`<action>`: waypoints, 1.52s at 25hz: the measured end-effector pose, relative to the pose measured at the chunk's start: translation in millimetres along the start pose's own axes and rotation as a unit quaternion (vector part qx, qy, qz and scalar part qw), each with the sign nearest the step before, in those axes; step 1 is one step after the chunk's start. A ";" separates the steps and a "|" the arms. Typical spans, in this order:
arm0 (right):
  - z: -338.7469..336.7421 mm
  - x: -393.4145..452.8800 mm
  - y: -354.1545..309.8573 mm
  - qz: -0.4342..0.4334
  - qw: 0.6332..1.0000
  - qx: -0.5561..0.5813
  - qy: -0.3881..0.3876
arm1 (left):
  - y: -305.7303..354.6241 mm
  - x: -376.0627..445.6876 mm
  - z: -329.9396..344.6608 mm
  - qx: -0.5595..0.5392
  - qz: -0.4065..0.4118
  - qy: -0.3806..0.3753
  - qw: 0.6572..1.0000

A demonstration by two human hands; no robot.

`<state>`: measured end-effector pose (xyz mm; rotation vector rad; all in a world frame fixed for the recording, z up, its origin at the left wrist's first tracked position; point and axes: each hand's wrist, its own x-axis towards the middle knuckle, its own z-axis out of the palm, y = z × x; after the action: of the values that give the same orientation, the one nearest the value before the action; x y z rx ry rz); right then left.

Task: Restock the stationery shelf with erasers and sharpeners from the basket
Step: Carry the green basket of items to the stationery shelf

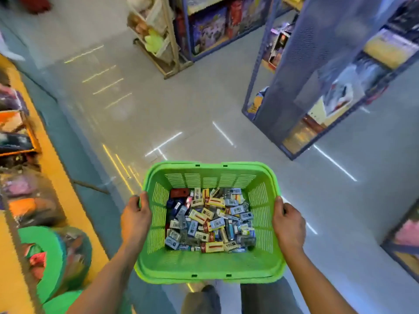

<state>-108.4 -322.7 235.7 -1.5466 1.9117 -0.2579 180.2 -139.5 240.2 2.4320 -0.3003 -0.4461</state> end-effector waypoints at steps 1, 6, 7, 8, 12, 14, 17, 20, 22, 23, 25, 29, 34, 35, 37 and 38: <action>-23.8 -6.9 20.8 0.041 0.999 0.018 0.030 | 25.0 -11.5 9.5 0.011 0.037 -0.034 0.999; -115.5 -24.5 119.5 0.172 0.974 0.069 0.132 | 123.0 -77.3 81.5 0.036 0.181 -0.153 0.971; -134.1 -24.7 137.2 0.198 0.965 0.078 0.150 | 140.5 -94.8 98.9 0.048 0.202 -0.173 0.963; -149.2 -24.8 153.0 0.219 0.958 0.085 0.164 | 155.2 -109.0 114.5 0.059 0.218 -0.190 0.955; -217.1 -11.5 220.7 0.290 0.928 0.113 0.202 | 225.7 -182.2 186.2 0.066 0.294 -0.246 0.921; -250.9 1.0 252.1 0.306 0.915 0.129 0.230 | 262.8 -220.4 222.9 0.066 0.322 -0.272 0.904; -295.3 20.8 283.8 0.322 0.901 0.139 0.257 | 307.6 -260.6 266.1 0.067 0.353 -0.285 0.889; -339.6 51.8 305.8 0.337 0.889 0.148 0.272 | 358.2 -293.7 311.3 0.052 0.355 -0.301 0.884; -364.5 81.3 317.8 0.349 0.882 0.146 0.280 | 396.2 -310.7 345.2 0.053 0.354 -0.315 0.879; -375.6 99.3 323.0 0.356 0.879 0.146 0.281 | 416.7 -317.9 363.2 0.055 0.353 -0.323 0.876; -393.8 135.6 330.3 0.369 0.874 0.144 0.282 | 453.9 -326.8 399.5 0.066 0.359 -0.330 0.870; -429.1 236.4 334.7 0.396 0.855 0.143 0.303 | 540.6 -330.2 493.1 0.089 0.365 -0.344 0.861; -494.0 348.6 323.4 0.395 0.848 0.158 0.316 | 651.4 -332.3 576.9 0.100 0.366 -0.350 0.856; -509.7 374.1 324.0 0.395 0.851 0.153 0.311 | 676.4 -334.1 594.6 0.102 0.367 -0.349 0.856; -543.4 427.2 326.5 0.398 0.853 0.149 0.302 | 723.7 -341.4 630.2 0.112 0.358 -0.350 0.858; -558.9 457.4 330.2 0.394 0.856 0.148 0.300 | 747.8 -346.2 650.5 0.114 0.351 -0.352 0.860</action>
<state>-744.5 -790.2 321.4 -0.3930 2.6498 -0.6754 -465.7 -963.8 315.1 2.0587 -1.5605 -0.9751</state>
